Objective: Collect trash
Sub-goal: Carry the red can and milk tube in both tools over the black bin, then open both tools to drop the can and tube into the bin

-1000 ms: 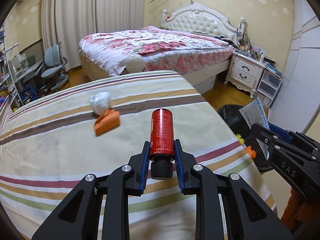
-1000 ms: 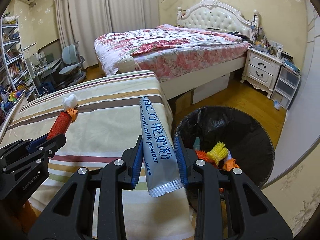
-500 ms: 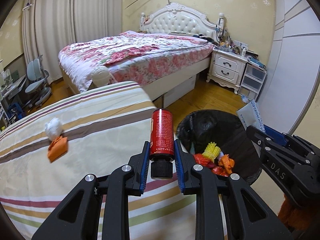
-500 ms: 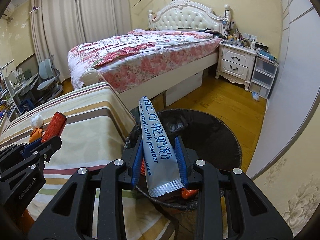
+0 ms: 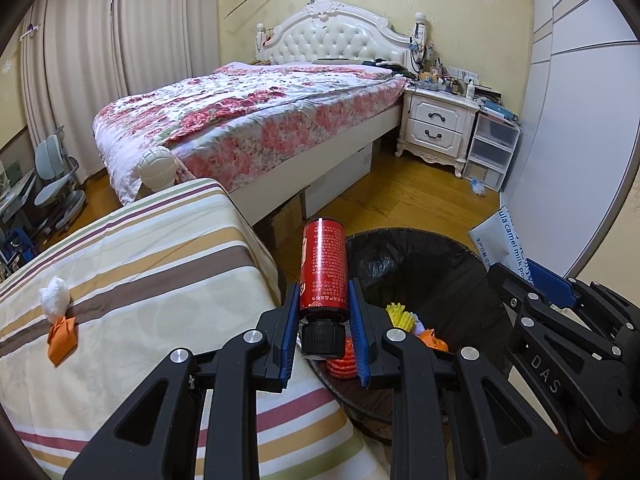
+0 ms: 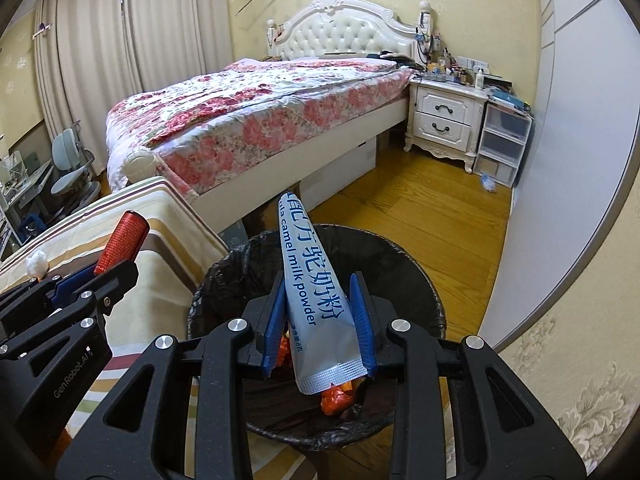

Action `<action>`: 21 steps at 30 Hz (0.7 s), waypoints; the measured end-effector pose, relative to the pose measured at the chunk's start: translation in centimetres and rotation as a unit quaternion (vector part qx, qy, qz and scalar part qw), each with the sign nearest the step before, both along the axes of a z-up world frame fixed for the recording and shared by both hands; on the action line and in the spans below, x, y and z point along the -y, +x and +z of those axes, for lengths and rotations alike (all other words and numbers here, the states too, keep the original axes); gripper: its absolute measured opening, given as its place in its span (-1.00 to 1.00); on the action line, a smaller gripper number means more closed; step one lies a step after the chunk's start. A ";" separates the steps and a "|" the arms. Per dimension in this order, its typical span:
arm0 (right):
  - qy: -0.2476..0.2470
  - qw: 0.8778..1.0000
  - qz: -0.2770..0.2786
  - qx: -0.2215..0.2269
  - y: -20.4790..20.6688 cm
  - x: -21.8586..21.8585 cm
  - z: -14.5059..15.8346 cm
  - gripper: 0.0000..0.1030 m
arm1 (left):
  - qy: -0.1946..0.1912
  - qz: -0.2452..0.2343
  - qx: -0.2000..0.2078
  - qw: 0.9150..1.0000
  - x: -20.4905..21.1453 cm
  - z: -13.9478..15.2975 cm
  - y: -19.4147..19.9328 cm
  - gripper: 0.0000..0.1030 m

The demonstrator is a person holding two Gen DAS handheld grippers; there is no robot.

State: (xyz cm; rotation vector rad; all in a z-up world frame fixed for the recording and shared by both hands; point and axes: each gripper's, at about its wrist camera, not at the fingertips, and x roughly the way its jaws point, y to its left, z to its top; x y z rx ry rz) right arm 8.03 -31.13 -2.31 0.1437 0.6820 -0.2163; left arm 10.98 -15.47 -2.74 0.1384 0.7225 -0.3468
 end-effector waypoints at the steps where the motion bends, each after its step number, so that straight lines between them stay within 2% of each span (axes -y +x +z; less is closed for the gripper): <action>1: 0.002 1.000 -0.001 -0.001 0.2 0.2 -0.1 -0.41 | 0.001 0.000 -0.001 1.000 0.2 -0.1 0.1 -0.52; 18: 0.015 0.999 -0.026 -0.012 1.7 3.1 -1.3 -0.38 | 0.020 -0.004 -0.015 1.000 3.4 -1.8 2.3 -0.52; 20: 0.016 0.999 -0.028 -0.012 1.7 3.2 -1.4 -0.36 | 0.024 -0.003 -0.019 1.000 3.5 -2.0 2.4 -0.46; 21: 0.016 0.999 -0.029 -0.012 1.7 3.2 -1.5 -0.30 | 0.025 -0.003 -0.018 1.000 3.6 -2.0 2.4 -0.33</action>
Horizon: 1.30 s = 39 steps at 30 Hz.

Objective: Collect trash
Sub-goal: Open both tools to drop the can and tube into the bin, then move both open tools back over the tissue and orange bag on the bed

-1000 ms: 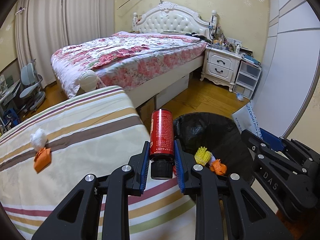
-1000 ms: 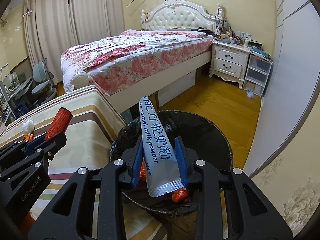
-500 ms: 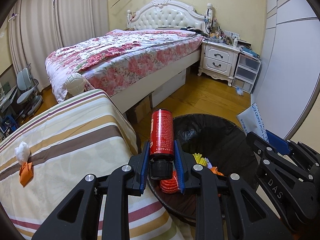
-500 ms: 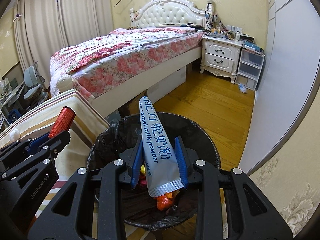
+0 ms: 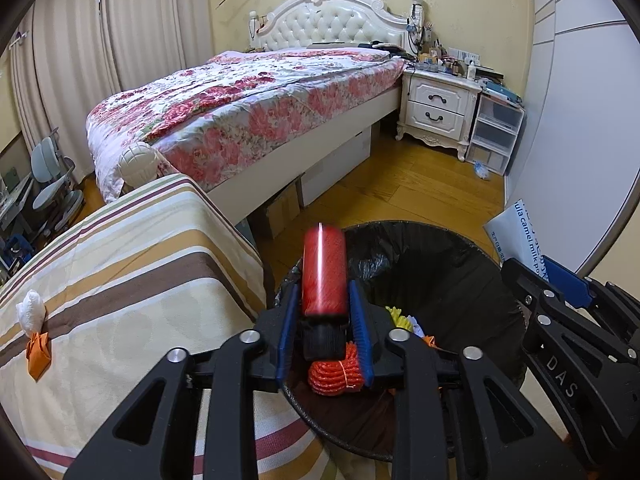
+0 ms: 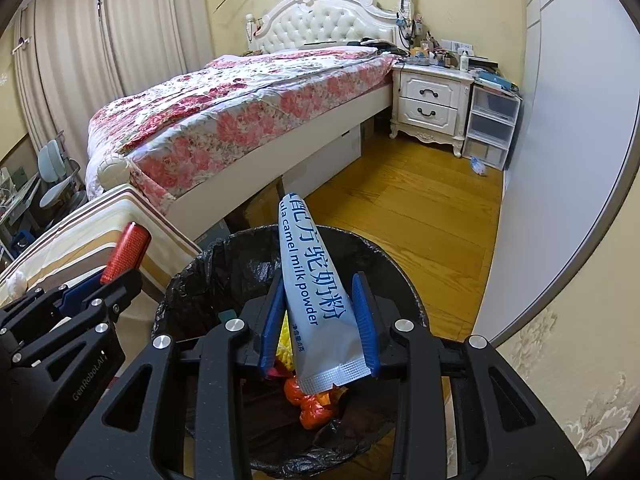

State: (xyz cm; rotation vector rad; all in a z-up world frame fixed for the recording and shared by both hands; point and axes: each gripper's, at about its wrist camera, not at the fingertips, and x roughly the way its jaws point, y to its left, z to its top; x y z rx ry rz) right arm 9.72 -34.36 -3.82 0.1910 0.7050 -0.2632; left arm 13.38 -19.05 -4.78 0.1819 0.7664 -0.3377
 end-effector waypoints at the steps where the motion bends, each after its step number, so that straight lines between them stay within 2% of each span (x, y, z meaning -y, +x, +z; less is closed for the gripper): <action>1: 0.000 1.000 -0.002 0.000 0.0 0.1 -0.1 -0.22 | 0.001 0.000 0.002 1.000 0.1 0.0 -0.1 -0.18; 6: 0.003 1.000 -0.014 0.002 -0.2 0.5 -0.3 -0.12 | 0.002 -0.002 0.016 1.000 0.1 0.2 -0.3 0.30; 10: 0.002 1.000 -0.017 0.001 -0.4 0.6 -0.3 -0.08 | 0.005 0.002 0.023 1.000 0.0 0.5 -0.4 0.40; 16: 0.000 1.000 -0.014 0.001 -0.9 0.0 -0.1 0.03 | 0.013 0.016 0.028 0.999 -1.4 0.8 -0.6 0.41; 22: 0.011 1.000 0.015 0.000 -1.3 -2.7 0.0 0.06 | 0.027 0.049 0.031 0.998 -5.2 0.8 -1.4 0.41; 28: 0.015 0.997 0.079 -0.003 -1.2 -8.3 0.3 0.06 | 0.035 0.109 0.012 0.993 -11.5 0.0 -2.1 0.41; 35: 0.013 0.987 0.159 -0.012 -0.9 -15.2 0.6 0.07 | 0.040 0.170 -0.001 0.985 -18.4 -0.3 -3.2 0.41; 39: 0.014 0.981 0.192 -0.029 -0.4 -18.2 0.1 0.17 | 0.048 0.194 -0.008 0.980 -21.0 -0.8 -3.4 0.41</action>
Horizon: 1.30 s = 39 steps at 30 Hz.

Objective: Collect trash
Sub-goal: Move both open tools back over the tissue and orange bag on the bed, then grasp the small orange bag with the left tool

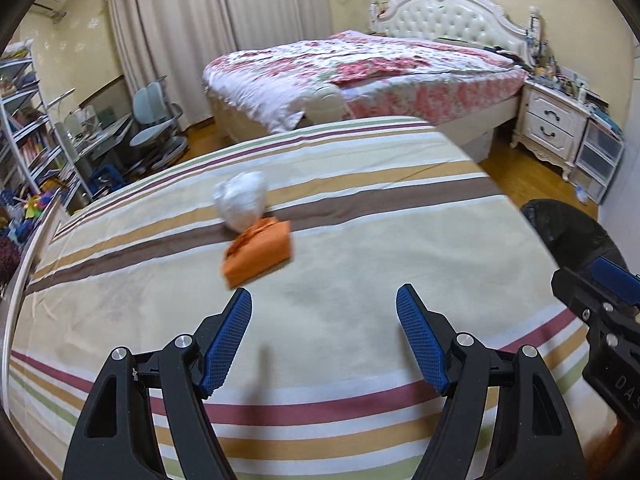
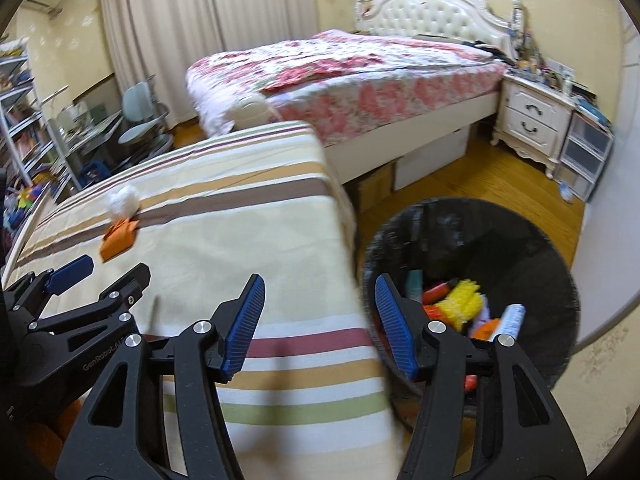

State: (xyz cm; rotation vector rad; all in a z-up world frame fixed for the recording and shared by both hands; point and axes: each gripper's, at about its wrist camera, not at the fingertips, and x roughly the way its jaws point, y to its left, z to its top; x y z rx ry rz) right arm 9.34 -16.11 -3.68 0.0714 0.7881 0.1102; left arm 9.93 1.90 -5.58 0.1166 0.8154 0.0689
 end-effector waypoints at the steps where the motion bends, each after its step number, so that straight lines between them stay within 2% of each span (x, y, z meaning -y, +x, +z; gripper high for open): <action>1: -0.005 1.000 0.007 -0.004 0.2 -0.8 -0.2 0.17 | -0.005 0.005 -0.004 1.000 -0.6 -0.1 0.0 0.41; 3: -0.019 0.999 0.022 -0.014 0.6 -2.3 -0.6 0.17 | -0.017 0.013 -0.012 1.000 -1.6 -0.2 0.3 0.41; 6: -0.028 0.999 0.034 -0.022 1.4 -3.9 -0.8 0.17 | -0.014 0.017 -0.015 1.000 -2.2 -0.4 1.0 0.41; 16: -0.038 0.998 0.038 -0.042 5.1 -5.9 -1.2 0.19 | -0.017 0.019 -0.032 0.999 -4.1 -0.7 4.3 0.40; 20: -0.040 0.997 0.039 -0.045 5.9 -5.9 -1.4 0.23 | -0.031 0.005 -0.042 0.999 -4.6 -1.0 4.7 0.15; 22: -0.045 0.997 0.041 -0.045 6.1 -6.1 -1.4 0.27 | -0.032 -0.005 -0.040 0.999 -4.6 -1.0 4.6 -0.07; 32: -0.061 0.996 0.048 -0.044 6.0 -7.1 -1.4 0.29 | -0.045 -0.020 -0.029 0.998 -5.4 -0.5 3.0 -0.10; 39: -0.067 0.994 0.073 -0.042 5.9 -9.3 -1.3 0.29 | -0.042 0.013 -0.026 0.999 -9.1 -0.3 1.8 -0.10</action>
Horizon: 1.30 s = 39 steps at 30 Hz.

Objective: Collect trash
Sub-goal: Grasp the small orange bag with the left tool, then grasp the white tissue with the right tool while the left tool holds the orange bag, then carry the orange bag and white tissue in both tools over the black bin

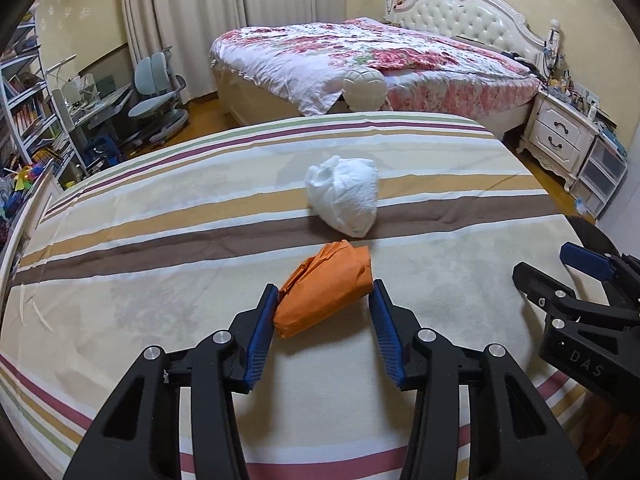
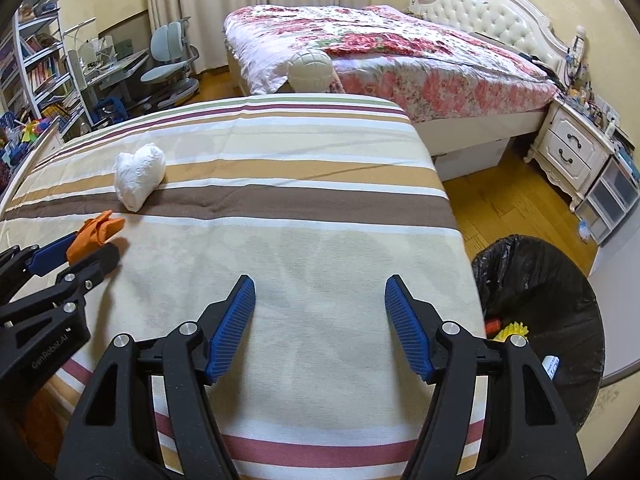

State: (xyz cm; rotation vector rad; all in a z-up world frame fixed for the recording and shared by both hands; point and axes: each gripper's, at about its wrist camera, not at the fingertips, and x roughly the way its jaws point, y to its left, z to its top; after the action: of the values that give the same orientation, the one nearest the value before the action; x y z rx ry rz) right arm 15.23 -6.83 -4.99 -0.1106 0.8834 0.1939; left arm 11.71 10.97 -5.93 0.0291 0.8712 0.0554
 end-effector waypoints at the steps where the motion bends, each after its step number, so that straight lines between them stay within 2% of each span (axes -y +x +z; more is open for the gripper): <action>1: -0.002 1.000 0.005 0.000 -0.1 -0.5 0.0 0.29 | 0.004 0.006 0.001 1.000 -0.7 0.0 -0.1 -0.10; 7: -0.006 0.999 0.040 -0.002 -0.1 -4.2 0.0 0.29 | 0.007 0.056 -0.003 0.998 -5.6 -0.1 0.0 -0.10; 15: -0.007 0.996 0.084 -0.007 0.8 -9.9 -0.1 0.29 | 0.007 0.091 -0.006 0.996 -10.1 -0.2 0.2 -0.10; 21: -0.011 0.996 0.092 -0.006 2.5 -12.8 0.0 0.29 | -0.002 0.097 -0.008 0.995 -11.4 -0.4 0.6 -0.10; 28: -0.007 0.997 0.082 -0.009 4.1 -14.0 0.0 0.29 | -0.011 0.101 -0.006 0.995 -12.0 -0.4 1.0 -0.10; 32: -0.007 0.997 0.083 -0.006 4.6 -14.5 0.1 0.11 | -0.013 0.108 -0.005 0.994 -12.7 -0.3 1.6 -0.10; 34: -0.008 0.996 0.085 -0.004 4.7 -14.7 0.2 -0.18 | -0.015 0.111 -0.006 0.994 -13.0 -0.3 1.7 -0.10; 39: -0.002 0.996 0.089 -0.002 4.3 -14.7 0.4 -0.28 | -0.010 0.108 -0.002 0.994 -12.7 -0.1 1.2 -0.10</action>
State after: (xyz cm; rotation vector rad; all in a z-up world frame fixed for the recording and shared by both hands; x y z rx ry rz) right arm 19.49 7.89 -4.64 -0.1924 0.8784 0.3580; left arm 12.91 23.66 -6.05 -0.0842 0.8761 0.2502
